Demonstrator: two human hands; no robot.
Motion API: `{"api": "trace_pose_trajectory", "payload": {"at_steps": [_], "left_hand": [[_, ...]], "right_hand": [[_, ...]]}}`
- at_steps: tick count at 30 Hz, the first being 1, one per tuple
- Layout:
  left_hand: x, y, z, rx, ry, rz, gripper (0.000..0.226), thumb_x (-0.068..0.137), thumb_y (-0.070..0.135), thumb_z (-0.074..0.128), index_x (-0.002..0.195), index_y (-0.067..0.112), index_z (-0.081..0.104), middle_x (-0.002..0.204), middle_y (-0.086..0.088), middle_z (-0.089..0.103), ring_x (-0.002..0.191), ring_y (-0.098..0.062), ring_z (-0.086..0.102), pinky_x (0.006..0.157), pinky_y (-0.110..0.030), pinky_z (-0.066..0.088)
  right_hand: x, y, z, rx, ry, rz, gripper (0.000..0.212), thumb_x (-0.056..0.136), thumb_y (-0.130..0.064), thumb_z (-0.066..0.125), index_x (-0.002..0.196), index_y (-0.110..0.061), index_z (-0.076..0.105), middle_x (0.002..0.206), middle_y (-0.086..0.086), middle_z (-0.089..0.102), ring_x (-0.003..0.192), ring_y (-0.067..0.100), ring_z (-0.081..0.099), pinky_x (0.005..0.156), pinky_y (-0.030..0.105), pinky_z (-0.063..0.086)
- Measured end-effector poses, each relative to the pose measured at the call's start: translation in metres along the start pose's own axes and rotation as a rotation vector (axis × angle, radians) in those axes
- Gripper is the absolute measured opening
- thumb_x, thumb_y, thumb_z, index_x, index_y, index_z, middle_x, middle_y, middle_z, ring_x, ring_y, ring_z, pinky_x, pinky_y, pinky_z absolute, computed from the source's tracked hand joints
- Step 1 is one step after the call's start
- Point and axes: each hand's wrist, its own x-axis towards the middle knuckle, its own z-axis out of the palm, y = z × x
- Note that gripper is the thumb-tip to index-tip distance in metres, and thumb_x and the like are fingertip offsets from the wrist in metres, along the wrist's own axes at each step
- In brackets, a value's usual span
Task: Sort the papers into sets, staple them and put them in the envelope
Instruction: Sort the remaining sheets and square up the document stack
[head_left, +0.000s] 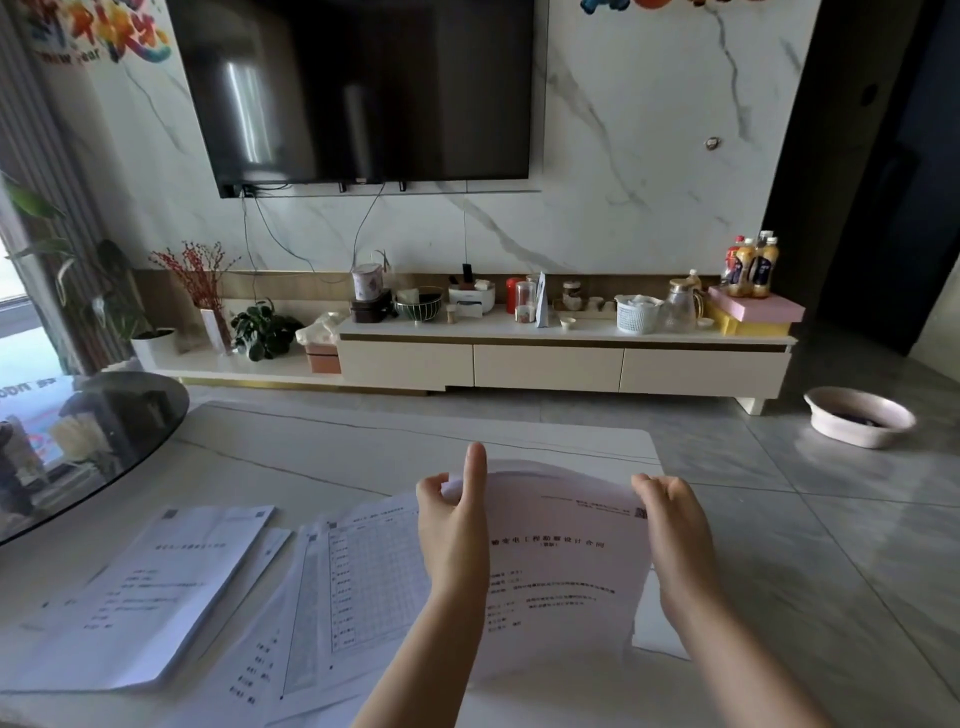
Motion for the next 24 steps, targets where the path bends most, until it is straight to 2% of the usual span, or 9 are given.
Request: {"api": "trace_pose_trajectory", "payload": {"at_steps": [2, 4, 7, 9, 13, 15, 19, 21, 24], "left_hand": [[0.001, -0.001, 0.004, 0.033, -0.002, -0.006, 0.046, 0.084, 0.054, 0.061, 0.11, 0.019, 0.047, 0.096, 0.018, 0.048, 0.087, 0.003, 0.047, 0.08, -0.034, 0.035], [0.002, -0.001, 0.008, 0.052, 0.02, -0.029, 0.033, 0.085, 0.043, 0.062, 0.103, 0.019, 0.049, 0.095, 0.01, 0.054, 0.084, -0.007, 0.052, 0.077, -0.036, 0.043], [0.004, 0.002, 0.008, 0.016, 0.045, -0.028, 0.009, 0.089, 0.028, 0.054, 0.09, 0.021, 0.049, 0.091, 0.0, 0.054, 0.078, -0.013, 0.051, 0.067, -0.034, 0.041], [0.008, 0.001, 0.002, 0.005, 0.016, -0.005, 0.011, 0.092, 0.031, 0.053, 0.092, 0.021, 0.049, 0.093, -0.001, 0.054, 0.08, -0.013, 0.051, 0.067, -0.032, 0.039], [0.012, -0.016, -0.017, 0.076, -0.172, 0.02, 0.033, 0.085, 0.044, 0.063, 0.099, 0.018, 0.05, 0.094, -0.002, 0.059, 0.085, -0.014, 0.059, 0.067, -0.028, 0.046], [0.013, -0.033, -0.026, 0.12, -0.26, -0.017, 0.033, 0.082, 0.034, 0.071, 0.103, 0.019, 0.05, 0.099, -0.004, 0.063, 0.088, -0.016, 0.064, 0.066, -0.026, 0.052], [0.016, -0.062, -0.027, 0.221, -0.271, -0.054, 0.024, 0.092, 0.019, 0.061, 0.113, 0.017, 0.05, 0.105, -0.006, 0.063, 0.093, -0.019, 0.063, 0.071, -0.029, 0.051], [0.016, -0.062, -0.025, 0.188, -0.247, -0.05, 0.015, 0.094, 0.019, 0.057, 0.108, 0.023, 0.053, 0.104, -0.005, 0.065, 0.093, -0.019, 0.063, 0.072, -0.031, 0.051], [0.012, -0.055, -0.027, 0.109, -0.239, -0.026, 0.014, 0.093, 0.021, 0.06, 0.105, 0.024, 0.054, 0.099, -0.001, 0.065, 0.091, -0.018, 0.063, 0.069, -0.03, 0.05]], "right_hand": [[-0.001, 0.001, 0.0, 0.013, -0.028, -0.06, 0.023, 0.097, -0.024, 0.051, 0.078, -0.011, 0.045, 0.074, -0.001, 0.043, 0.071, 0.016, 0.041, 0.062, 0.029, 0.032], [-0.003, 0.001, 0.001, 0.013, -0.076, -0.117, 0.026, 0.097, -0.031, 0.05, 0.082, -0.011, 0.046, 0.077, -0.002, 0.046, 0.074, 0.015, 0.044, 0.064, 0.025, 0.035], [0.001, 0.012, -0.006, -0.041, -0.251, -0.112, 0.043, 0.079, -0.053, 0.067, 0.102, -0.022, 0.049, 0.097, -0.006, 0.056, 0.089, 0.008, 0.055, 0.075, 0.024, 0.044], [0.005, 0.027, -0.011, -0.119, -0.297, -0.073, 0.048, 0.072, -0.047, 0.071, 0.109, -0.03, 0.046, 0.104, -0.003, 0.058, 0.095, 0.018, 0.058, 0.08, 0.034, 0.049], [0.009, 0.044, -0.015, -0.066, -0.206, -0.037, 0.015, 0.092, -0.02, 0.061, 0.106, -0.019, 0.062, 0.097, -0.001, 0.072, 0.092, 0.019, 0.068, 0.077, 0.034, 0.052], [0.007, 0.047, -0.014, 0.002, -0.193, 0.009, 0.014, 0.091, -0.023, 0.061, 0.104, -0.018, 0.066, 0.096, -0.001, 0.074, 0.091, 0.017, 0.069, 0.078, 0.033, 0.052], [0.002, 0.068, -0.006, -0.029, -0.213, 0.081, 0.027, 0.093, -0.024, 0.059, 0.119, -0.02, 0.058, 0.111, -0.001, 0.069, 0.106, 0.019, 0.064, 0.099, 0.05, 0.046], [-0.002, 0.072, -0.004, -0.047, -0.241, 0.043, 0.027, 0.094, -0.023, 0.056, 0.122, -0.021, 0.055, 0.113, -0.002, 0.067, 0.108, 0.015, 0.062, 0.101, 0.047, 0.045], [-0.006, 0.068, -0.013, 0.002, -0.266, 0.015, 0.025, 0.093, -0.023, 0.058, 0.118, -0.026, 0.054, 0.108, -0.008, 0.069, 0.101, 0.007, 0.064, 0.092, 0.034, 0.048]]}}
